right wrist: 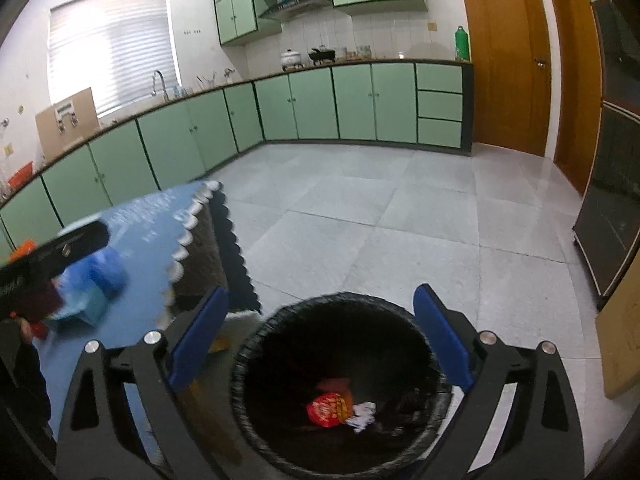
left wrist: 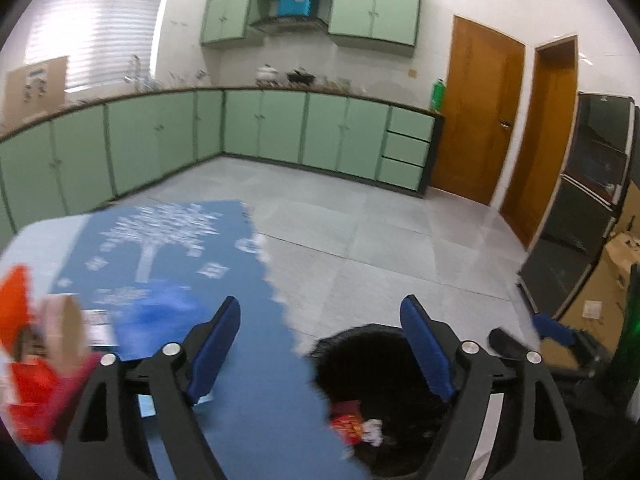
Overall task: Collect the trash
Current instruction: 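Return to the table and grasp the white tissue with the left tool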
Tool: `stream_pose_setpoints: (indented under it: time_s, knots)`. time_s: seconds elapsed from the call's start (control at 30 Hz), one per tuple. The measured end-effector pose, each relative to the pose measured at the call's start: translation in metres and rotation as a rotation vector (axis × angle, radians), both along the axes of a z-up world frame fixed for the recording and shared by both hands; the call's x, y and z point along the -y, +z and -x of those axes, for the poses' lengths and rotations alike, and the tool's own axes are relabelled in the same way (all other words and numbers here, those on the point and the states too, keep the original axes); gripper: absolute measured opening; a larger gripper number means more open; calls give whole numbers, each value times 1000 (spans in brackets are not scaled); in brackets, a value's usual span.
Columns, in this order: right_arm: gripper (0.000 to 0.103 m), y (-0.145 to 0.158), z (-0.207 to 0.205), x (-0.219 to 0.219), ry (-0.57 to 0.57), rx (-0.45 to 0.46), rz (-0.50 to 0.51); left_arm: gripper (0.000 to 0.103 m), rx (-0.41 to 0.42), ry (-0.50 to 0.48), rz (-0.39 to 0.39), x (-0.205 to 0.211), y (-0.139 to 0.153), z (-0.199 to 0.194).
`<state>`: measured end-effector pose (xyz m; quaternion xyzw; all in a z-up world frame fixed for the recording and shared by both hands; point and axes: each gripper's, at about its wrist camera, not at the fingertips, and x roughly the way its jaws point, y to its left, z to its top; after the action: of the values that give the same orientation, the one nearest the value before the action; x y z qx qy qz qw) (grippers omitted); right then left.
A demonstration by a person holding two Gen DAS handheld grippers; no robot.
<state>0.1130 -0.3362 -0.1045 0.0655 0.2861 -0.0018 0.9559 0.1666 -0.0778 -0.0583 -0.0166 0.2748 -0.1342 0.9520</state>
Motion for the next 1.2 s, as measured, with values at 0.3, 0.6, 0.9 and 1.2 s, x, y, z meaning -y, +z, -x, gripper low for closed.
stream_pose_setpoints:
  time_s: [0.3, 0.6, 0.9, 1.2]
  knots:
    - [95, 30, 8, -77, 113, 67, -14, 83, 63, 214, -75, -96, 16, 50]
    - [95, 28, 12, -152, 200, 78, 0, 83, 42, 358, -136, -169, 0, 79]
    - [93, 20, 20, -196, 264, 66, 39, 83, -20, 456, -134, -216, -25, 93]
    - [85, 4, 18, -222, 306, 23, 55, 82, -84, 500, -103, -243, -47, 84]
